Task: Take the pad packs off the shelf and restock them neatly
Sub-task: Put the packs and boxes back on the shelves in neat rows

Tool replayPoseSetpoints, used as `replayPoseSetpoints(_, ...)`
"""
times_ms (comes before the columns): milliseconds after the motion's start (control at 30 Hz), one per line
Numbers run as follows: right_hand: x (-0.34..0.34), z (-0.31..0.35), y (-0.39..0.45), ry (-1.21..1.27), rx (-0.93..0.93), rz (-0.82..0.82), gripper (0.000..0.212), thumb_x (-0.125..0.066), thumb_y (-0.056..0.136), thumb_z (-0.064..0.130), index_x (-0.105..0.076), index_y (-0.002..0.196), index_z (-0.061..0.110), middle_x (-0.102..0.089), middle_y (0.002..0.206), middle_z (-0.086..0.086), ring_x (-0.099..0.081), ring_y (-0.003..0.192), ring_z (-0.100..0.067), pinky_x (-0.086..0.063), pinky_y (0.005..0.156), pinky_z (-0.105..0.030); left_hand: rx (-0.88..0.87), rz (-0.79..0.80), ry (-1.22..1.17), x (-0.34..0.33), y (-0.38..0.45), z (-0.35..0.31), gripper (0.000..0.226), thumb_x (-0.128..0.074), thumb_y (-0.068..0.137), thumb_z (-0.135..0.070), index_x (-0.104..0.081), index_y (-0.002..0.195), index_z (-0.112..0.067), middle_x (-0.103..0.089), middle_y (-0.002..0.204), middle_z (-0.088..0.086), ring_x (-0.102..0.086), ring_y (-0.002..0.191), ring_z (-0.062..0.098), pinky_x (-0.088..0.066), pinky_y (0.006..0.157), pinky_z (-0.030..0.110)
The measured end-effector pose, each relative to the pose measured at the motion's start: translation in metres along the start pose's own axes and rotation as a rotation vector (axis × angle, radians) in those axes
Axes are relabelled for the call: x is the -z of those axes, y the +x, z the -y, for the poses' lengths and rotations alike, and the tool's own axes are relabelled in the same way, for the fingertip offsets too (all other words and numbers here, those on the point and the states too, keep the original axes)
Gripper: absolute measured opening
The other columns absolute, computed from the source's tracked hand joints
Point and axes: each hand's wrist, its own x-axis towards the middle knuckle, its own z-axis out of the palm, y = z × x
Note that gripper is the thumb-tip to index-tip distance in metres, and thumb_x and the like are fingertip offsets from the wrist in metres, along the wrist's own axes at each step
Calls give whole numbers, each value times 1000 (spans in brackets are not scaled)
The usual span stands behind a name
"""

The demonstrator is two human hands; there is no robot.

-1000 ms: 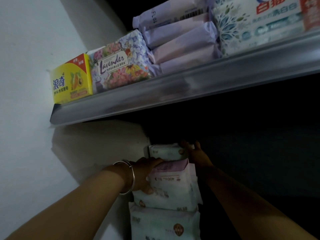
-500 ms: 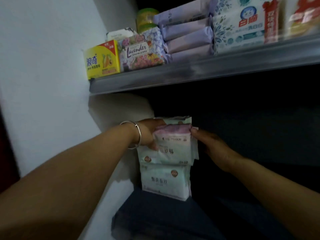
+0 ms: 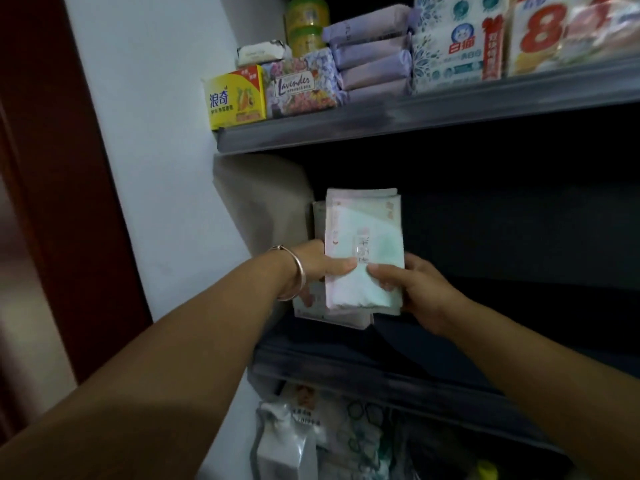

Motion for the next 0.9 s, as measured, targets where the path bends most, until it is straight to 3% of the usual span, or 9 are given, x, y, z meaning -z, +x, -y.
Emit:
replayPoseSetpoints(67, 1, 8, -3, -167, 32, -29, 50, -75, 76, 11, -56, 122, 9, -70, 106, -6, -69, 91, -22, -56, 68, -30, 84, 17, 114, 8, -7, 12, 45, -61, 90, -25, -48, 130, -10, -55, 126, 10, -52, 115, 29, -49, 88, 55)
replayPoseSetpoints(133, -4, 15, -3, -376, 86, -50, 51, -78, 74, 10, -55, 119, 9, -67, 106, -3, -67, 91, -19, -55, 69, -26, 188, 0, 194, 18, -14, 25, 35, -58, 92, -19, -51, 122, -3, -59, 102, 12, -58, 95, 25, -52, 83, 49)
replayPoseSetpoints(200, -19, 19, 1, -620, 151, -81, 58, -81, 71, 14, -50, 120, 12, -61, 107, 0, -63, 95, -19, -54, 76, -29, 268, 12, 241, 24, -20, 36, 30, -57, 93, -15, -53, 116, 4, -60, 82, 11, -61, 81, 24, -54, 78, 45)
replayPoseSetpoints(267, -38, 16, 11, -925, 263, -83, 65, -81, 71, 21, -48, 126, 12, -56, 110, -2, -58, 103, -22, -52, 86, -33, 318, 49, 273, 26, -22, 45, 25, -57, 93, -14, -55, 111, 3, -60, 79, 11, -62, 75, 22, -54, 72, 39)
replayPoseSetpoints(367, -67, -5, 30, -1223, 372, -28, 75, -78, 74, 33, -42, 137, 13, -44, 136, -9, -41, 126, -27, -38, 104, -35, 339, 95, 300, 25, -20, 59, 14, -57, 93, -11, -57, 104, -2, -61, 77, 11, -62, 71, 20, -54, 68, 35)
replayPoseSetpoints(467, -81, -33, 39, -1374, 328, 30, 66, -68, 82, 34, -41, 140, 16, -32, 147, -8, -27, 133, -30, -29, 110, -38, 324, 111, 308, 25, -12, 74, 3, -58, 92, -9, -59, 94, -7, -61, 74, 9, -63, 69, 19, -55, 63, 32)
replayPoseSetpoints(733, -50, -39, 3, -1452, 526, -73, 54, -61, 87, 35, -46, 136, 19, -36, 145, -5, -30, 130, -26, -28, 105, -35, 193, 142, 316, -1, -11, 80, 8, -60, 89, -3, -60, 85, -10, -61, 68, 7, -61, 47, 8, -52, 48, 21)
replayPoseSetpoints(833, -27, -41, -32, -1419, 587, -105, 45, -66, 83, 24, -59, 124, 9, -50, 133, -13, -43, 119, -34, -39, 99, -45, 68, 138, 438, -30, -20, 68, 18, -69, 82, -7, -65, 100, -11, -61, 78, -1, -60, 72, 13, -53, 69, 23)
replayPoseSetpoints(900, -11, -49, -65, -1430, 635, -72, 37, -66, 76, 19, -67, 109, 3, -61, 114, -18, -54, 101, -40, -49, 84, -48, 25, 182, 476, -58, -30, 64, 19, -70, 81, -6, -65, 97, -14, -62, 84, 1, -59, 83, 18, -52, 79, 29)
